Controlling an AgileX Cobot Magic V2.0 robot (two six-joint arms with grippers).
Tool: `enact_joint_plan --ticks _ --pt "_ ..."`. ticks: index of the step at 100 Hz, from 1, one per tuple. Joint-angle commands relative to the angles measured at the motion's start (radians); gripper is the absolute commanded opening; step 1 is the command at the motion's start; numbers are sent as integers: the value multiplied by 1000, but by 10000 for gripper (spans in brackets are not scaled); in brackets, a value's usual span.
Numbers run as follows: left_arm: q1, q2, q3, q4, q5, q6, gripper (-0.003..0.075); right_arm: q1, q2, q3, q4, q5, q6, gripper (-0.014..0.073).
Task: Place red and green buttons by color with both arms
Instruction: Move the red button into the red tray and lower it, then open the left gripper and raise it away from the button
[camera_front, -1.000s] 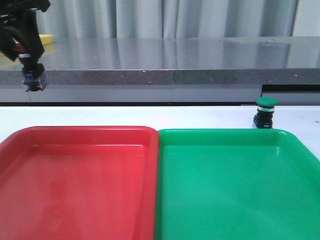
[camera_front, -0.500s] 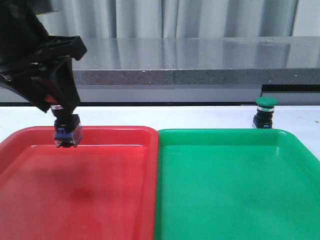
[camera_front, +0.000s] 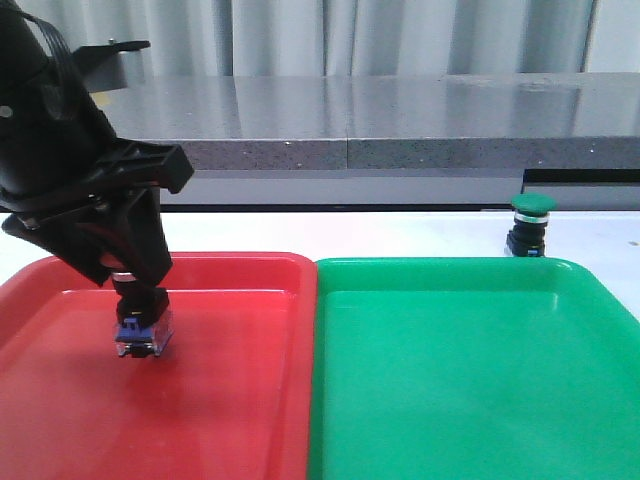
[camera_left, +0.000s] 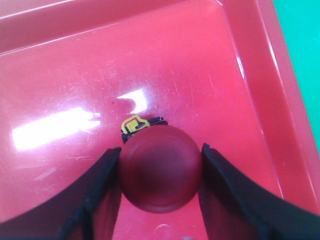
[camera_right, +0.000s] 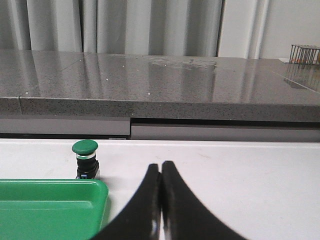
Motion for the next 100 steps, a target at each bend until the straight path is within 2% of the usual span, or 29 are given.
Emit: enact_joint_plan --ticks 1,22,48,100 --pt "-8 -10 -22 -18 -38 -5 221 2 -11 -20 -5 -84 -7 -64" --pt "-8 22 -22 -18 -35 -5 226 2 -11 -20 -5 -84 -7 -64" --pt "-8 22 -22 -18 -33 -5 395 2 -11 -20 -5 -84 -7 -64" --pt "-8 -29 -54 -20 -9 -7 396 2 -11 -20 -5 -84 -7 -64"
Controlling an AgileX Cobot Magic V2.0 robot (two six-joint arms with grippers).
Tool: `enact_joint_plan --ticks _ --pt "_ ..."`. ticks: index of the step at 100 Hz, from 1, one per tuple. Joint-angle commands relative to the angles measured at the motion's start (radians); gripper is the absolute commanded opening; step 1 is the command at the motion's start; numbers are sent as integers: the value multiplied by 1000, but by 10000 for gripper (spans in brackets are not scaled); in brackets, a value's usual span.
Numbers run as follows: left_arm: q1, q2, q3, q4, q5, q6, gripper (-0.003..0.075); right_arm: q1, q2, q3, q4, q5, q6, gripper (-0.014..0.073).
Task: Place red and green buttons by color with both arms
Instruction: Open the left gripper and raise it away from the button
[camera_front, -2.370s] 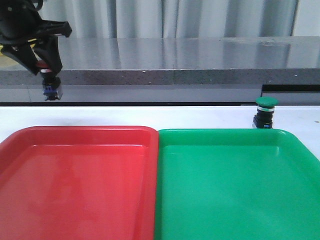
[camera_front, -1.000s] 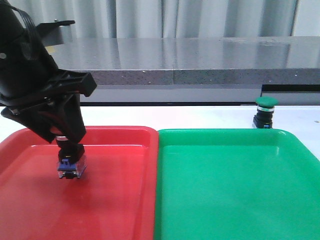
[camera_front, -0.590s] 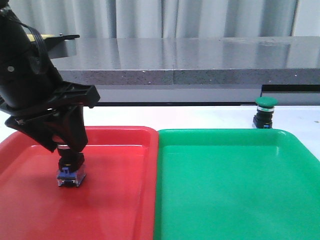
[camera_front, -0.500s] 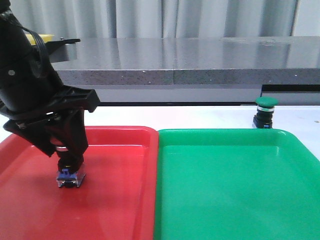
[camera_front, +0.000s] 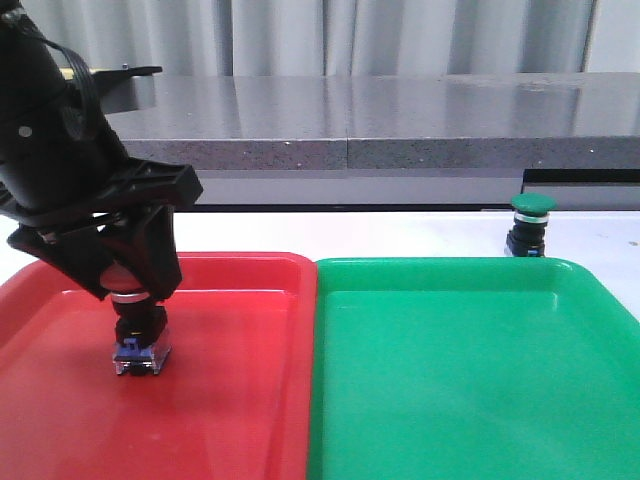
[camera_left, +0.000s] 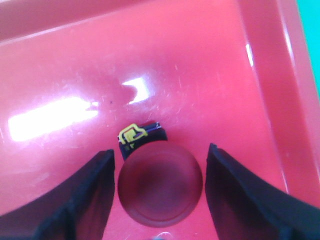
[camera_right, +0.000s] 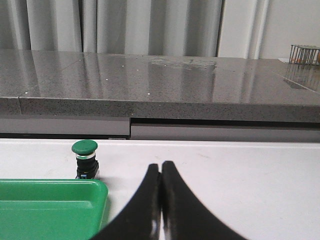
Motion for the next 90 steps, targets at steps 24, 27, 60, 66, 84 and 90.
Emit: enact_joint_plan --ticks 24,27,60,66,84,90 --pt "-8 -161 -31 -16 -17 -7 394 2 -11 -20 -5 -84 -5 -64" --pt "-8 -174 -31 -16 -17 -7 388 2 -11 -20 -5 -84 -5 -64" --pt "-8 -350 -31 -16 -47 -7 3 2 -11 -20 -5 -84 -5 -64" --pt "-8 -379 -31 -16 -56 -7 -20 2 -11 -20 -5 -84 -5 -64" --pt "-8 -465 -31 -16 -73 -7 -20 2 -11 -20 -5 -84 -5 -64" --pt "-8 -492 -31 -16 -75 0 -20 2 -11 -20 -5 -84 -5 -64"
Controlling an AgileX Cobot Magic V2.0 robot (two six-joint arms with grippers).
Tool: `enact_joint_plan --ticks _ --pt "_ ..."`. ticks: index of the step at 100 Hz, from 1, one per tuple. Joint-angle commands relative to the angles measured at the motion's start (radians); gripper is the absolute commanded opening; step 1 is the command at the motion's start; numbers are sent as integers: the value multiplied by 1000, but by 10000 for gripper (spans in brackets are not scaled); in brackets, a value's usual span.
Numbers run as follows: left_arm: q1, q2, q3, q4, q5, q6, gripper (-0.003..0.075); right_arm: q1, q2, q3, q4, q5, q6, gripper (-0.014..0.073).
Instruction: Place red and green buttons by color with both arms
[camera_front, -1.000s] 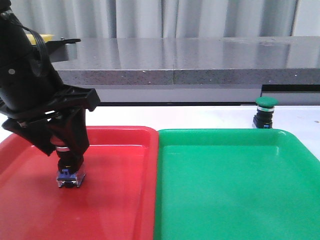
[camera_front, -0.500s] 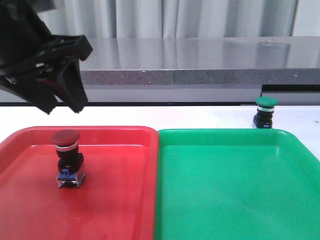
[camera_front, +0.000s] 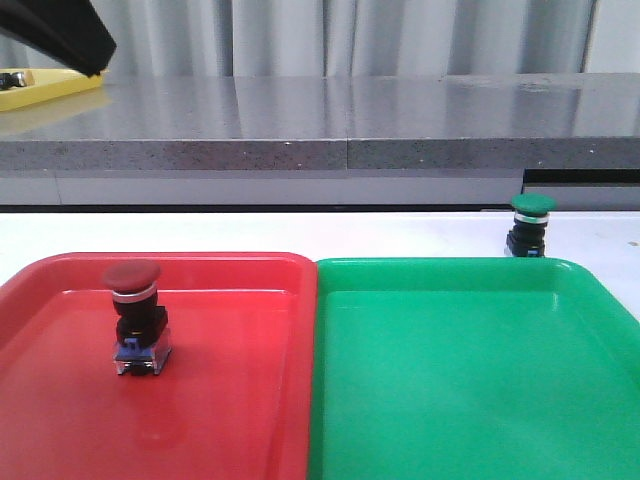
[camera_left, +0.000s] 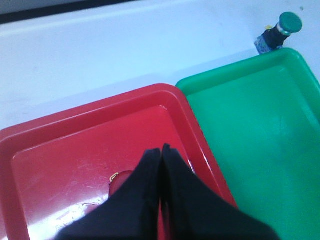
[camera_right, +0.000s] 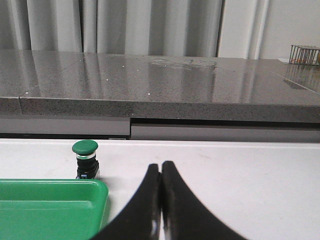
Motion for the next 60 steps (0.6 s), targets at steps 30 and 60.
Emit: enact_joint_plan --ticks 30,60 --pt "-6 -225 115 3 -155 0 -20 2 -11 -20 -5 -84 -5 -64" --pt "-6 -399 324 20 -344 -8 -20 2 -11 -20 -5 -84 -5 -64"
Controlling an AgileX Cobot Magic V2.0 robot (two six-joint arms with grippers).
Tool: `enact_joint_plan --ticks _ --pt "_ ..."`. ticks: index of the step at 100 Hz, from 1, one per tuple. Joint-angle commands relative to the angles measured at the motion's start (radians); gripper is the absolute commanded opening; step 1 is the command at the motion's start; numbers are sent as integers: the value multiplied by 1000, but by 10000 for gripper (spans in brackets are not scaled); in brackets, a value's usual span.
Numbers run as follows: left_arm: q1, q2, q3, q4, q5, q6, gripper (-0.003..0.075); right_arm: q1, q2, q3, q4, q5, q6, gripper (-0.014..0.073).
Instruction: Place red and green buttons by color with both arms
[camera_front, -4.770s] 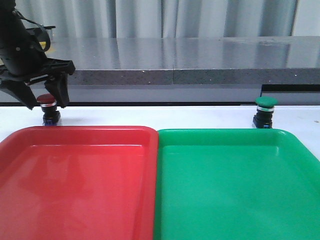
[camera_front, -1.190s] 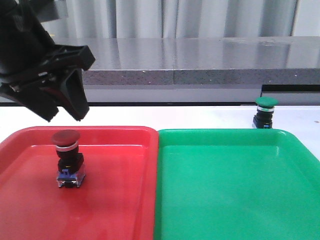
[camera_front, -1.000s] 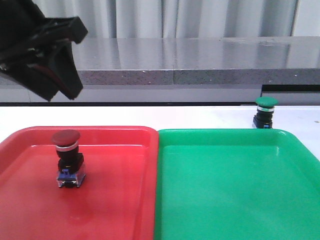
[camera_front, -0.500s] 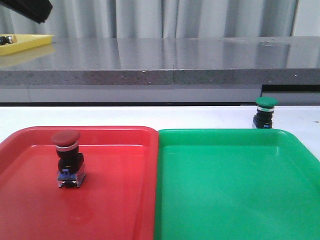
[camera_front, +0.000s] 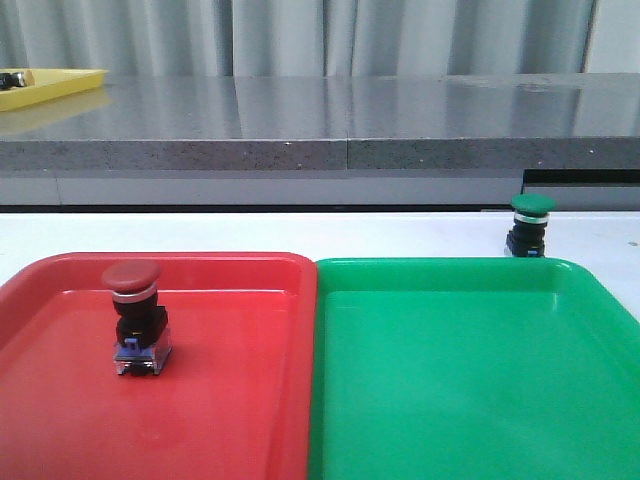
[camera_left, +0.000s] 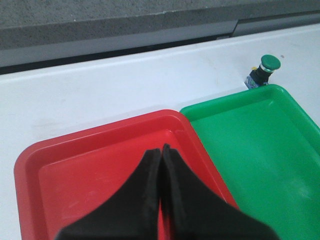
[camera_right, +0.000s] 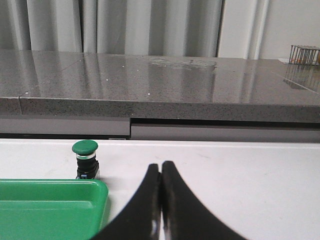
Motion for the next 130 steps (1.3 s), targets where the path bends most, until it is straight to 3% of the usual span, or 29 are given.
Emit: enact_joint_plan --ticks 1,46,58,99,130 --pt "-5 -60 37 -2 -150 -8 -20 2 -11 -20 -5 -84 -5 -64" --pt "73 -240 221 146 -242 -11 -20 2 -11 -20 -5 -84 -5 -64" --pt "125 -290 270 244 -320 -108 -20 2 -11 -20 -5 -84 -5 -64" --pt "327 -517 476 244 -399 -103 -20 2 -11 -20 -5 -84 -5 -64" --pt "394 -734 662 244 -512 -74 -20 2 -11 -20 -5 -84 -5 -64"
